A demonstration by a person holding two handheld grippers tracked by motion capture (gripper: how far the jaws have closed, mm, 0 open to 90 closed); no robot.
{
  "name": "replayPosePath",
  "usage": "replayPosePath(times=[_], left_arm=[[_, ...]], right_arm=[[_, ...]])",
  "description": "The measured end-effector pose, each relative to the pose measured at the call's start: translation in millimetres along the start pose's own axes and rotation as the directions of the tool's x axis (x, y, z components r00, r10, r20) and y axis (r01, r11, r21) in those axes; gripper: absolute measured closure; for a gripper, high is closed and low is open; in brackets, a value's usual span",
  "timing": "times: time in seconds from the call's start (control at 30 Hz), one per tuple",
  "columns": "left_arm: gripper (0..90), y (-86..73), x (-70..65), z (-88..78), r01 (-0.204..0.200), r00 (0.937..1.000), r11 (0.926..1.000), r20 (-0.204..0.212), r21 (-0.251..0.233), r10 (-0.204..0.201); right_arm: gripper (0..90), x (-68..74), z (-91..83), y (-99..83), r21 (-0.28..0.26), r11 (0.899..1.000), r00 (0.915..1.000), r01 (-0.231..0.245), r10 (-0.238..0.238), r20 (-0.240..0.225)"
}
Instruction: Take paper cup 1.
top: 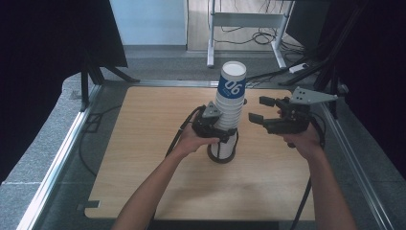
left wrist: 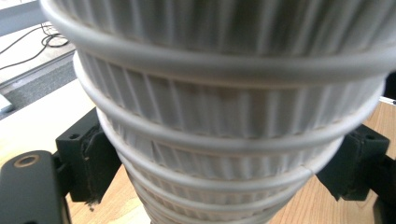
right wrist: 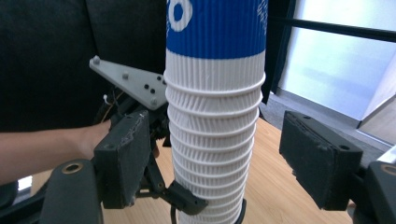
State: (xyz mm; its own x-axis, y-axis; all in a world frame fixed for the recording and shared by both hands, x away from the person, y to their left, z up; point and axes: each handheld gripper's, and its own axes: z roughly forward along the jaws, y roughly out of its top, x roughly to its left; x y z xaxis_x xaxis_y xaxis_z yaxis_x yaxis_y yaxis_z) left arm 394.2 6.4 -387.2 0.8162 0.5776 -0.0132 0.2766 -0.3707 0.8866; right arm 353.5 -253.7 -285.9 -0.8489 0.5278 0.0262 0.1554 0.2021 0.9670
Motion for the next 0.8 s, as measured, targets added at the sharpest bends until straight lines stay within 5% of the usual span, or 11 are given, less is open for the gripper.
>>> replayPosePath(times=[0.57,0.8], left_arm=[[12.9,0.4,-0.2,0.4,0.002,1.0000,1.0000,-0.001,0.003,-0.002],[12.9,0.7,-0.4,0.2,0.002,1.0000,1.0000,-0.002,0.008,-0.002]], right_arm=[[23.5,-8.9,13.8,24.5,-0.020,1.000,0.9998,0.008,-0.009,-0.020],[20.3,-13.2,30.4,38.5,-0.028,1.000,0.9981,-0.002,0.001,-0.062]])
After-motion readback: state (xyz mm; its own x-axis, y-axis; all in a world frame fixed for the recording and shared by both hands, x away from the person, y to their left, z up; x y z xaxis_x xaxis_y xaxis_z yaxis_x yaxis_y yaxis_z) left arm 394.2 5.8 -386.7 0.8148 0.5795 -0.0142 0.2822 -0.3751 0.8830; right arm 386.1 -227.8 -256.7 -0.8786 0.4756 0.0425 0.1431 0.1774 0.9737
